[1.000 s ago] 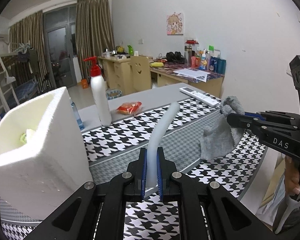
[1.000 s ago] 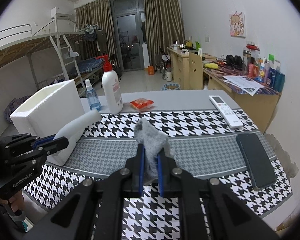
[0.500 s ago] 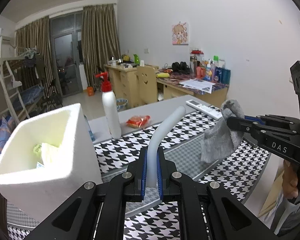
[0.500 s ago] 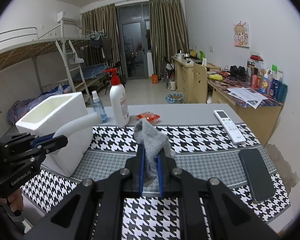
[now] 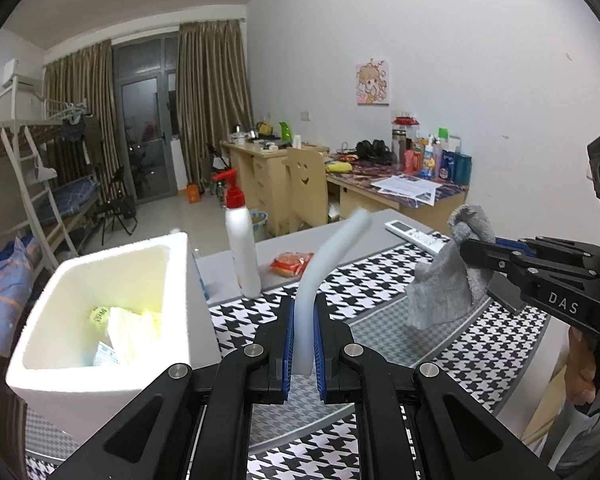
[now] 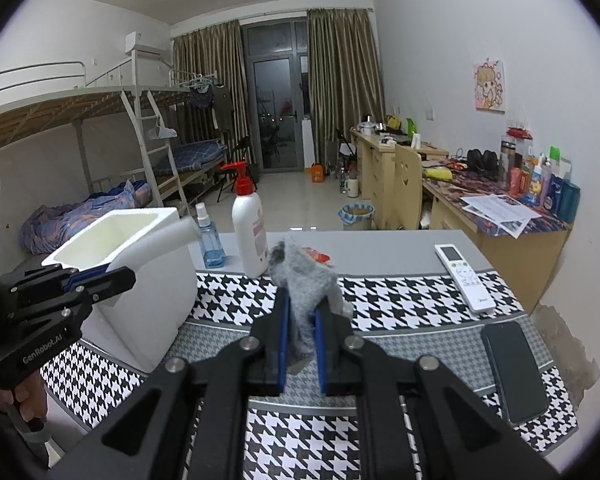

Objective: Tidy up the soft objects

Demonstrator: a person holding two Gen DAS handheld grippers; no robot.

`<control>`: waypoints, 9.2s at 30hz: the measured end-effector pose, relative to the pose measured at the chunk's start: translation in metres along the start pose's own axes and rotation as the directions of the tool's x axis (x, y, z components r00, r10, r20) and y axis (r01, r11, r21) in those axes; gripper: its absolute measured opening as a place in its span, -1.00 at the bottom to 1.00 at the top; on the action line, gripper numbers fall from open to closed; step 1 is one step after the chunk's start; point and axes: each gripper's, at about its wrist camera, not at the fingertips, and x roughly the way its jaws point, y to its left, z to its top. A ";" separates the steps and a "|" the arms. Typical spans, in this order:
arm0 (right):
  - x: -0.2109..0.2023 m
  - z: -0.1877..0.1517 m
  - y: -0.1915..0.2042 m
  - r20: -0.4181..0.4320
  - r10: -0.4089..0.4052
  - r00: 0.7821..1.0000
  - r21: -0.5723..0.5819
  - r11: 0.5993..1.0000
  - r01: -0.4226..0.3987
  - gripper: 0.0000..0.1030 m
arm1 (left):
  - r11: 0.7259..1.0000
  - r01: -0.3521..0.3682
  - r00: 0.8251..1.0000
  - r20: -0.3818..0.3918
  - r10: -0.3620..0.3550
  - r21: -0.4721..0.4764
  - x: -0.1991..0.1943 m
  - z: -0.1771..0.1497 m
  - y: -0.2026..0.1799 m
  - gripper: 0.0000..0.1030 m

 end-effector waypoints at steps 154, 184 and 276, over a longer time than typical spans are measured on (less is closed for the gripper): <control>0.071 0.065 0.175 -0.149 0.341 0.928 -0.226 0.902 -0.367 0.22 | 0.851 -0.442 0.885 0.018 0.466 -0.285 -0.064 -0.012 0.164 0.98; 0.017 0.059 0.126 0.050 0.276 0.960 -0.172 0.949 -0.264 0.93 | 0.908 -0.362 0.913 0.117 0.391 -0.213 -0.086 0.009 0.104 0.98; -0.048 -0.049 0.054 0.220 0.122 0.968 -0.061 0.992 -0.111 0.96 | 0.939 -0.283 0.912 0.249 0.327 -0.195 -0.105 -0.058 0.028 0.98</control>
